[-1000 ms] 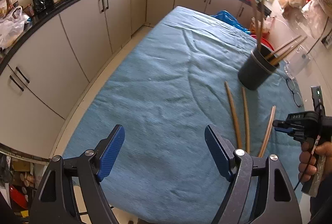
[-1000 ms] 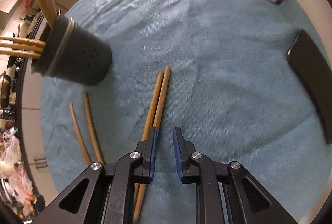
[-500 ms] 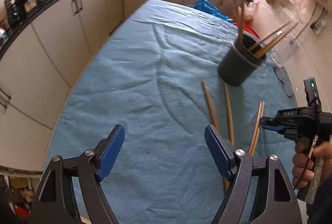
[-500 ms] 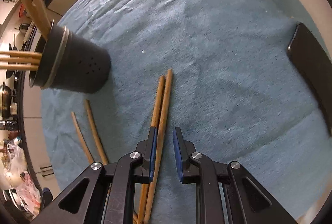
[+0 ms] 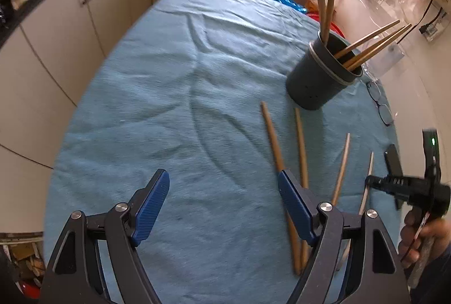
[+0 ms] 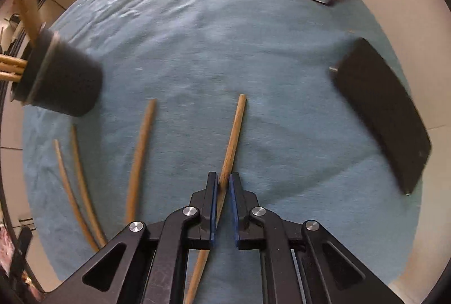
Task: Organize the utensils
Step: 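Lower the right gripper onto one wooden chopstick and close on it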
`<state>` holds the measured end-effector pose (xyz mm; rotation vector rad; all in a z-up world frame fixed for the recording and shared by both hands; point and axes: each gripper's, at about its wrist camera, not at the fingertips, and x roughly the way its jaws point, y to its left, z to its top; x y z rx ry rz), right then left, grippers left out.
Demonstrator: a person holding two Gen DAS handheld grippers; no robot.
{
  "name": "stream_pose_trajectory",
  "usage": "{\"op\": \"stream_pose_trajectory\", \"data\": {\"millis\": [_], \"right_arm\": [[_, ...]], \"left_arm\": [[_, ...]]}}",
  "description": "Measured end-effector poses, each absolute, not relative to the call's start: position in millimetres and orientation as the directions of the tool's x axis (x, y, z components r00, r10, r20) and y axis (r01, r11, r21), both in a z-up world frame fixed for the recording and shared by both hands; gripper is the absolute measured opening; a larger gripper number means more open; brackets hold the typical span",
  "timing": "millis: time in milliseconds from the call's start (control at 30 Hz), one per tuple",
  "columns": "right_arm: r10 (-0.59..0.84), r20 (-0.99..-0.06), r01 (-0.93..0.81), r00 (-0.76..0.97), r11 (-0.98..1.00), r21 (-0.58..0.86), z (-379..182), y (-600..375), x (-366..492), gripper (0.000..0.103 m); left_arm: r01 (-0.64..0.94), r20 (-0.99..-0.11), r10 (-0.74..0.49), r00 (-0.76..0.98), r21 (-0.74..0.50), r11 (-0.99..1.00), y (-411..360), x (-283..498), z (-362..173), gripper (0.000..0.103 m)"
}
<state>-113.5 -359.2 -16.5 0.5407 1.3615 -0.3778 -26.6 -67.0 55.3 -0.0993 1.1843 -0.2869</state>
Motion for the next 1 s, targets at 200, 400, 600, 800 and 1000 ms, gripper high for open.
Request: {"op": "stream_pose_trajectory", "data": {"millis": [200, 400, 600, 800, 1000], "right_arm": [[0.091, -0.978, 0.582, 0.188, 0.792, 0.186, -21.1, -383.8, -134.5, 0.007], [0.118, -0.975, 0.606, 0.188, 0.768, 0.21, -23.9, -399.0, -143.8, 0.01], [0.123, -0.977, 0.619, 0.177, 0.757, 0.207, -26.0, -421.4, -135.0, 0.01], [0.071, -0.985, 0.579, 0.156, 0.801, 0.149, -23.6, -408.0, -107.2, 0.011], [0.14, -0.962, 0.537, 0.235, 0.806, 0.249, -15.5, -398.3, -108.0, 0.007]], "left_arm": [[0.215, -0.917, -0.307, 0.255, -0.256, 0.942, -105.3, -0.3, 41.2, 0.056], [0.223, -0.95, -0.274, 0.151, -0.237, 0.945, -139.2, 23.2, 12.6, 0.034], [0.262, -0.963, -0.225, 0.149, -0.181, 0.948, -160.8, 28.2, 4.6, 0.025], [0.322, -0.967, -0.138, 0.214, -0.063, 0.944, -178.5, 25.4, 5.9, 0.007], [0.302, -0.941, -0.241, 0.238, -0.164, 0.939, -154.3, 4.8, 19.3, 0.006]]}}
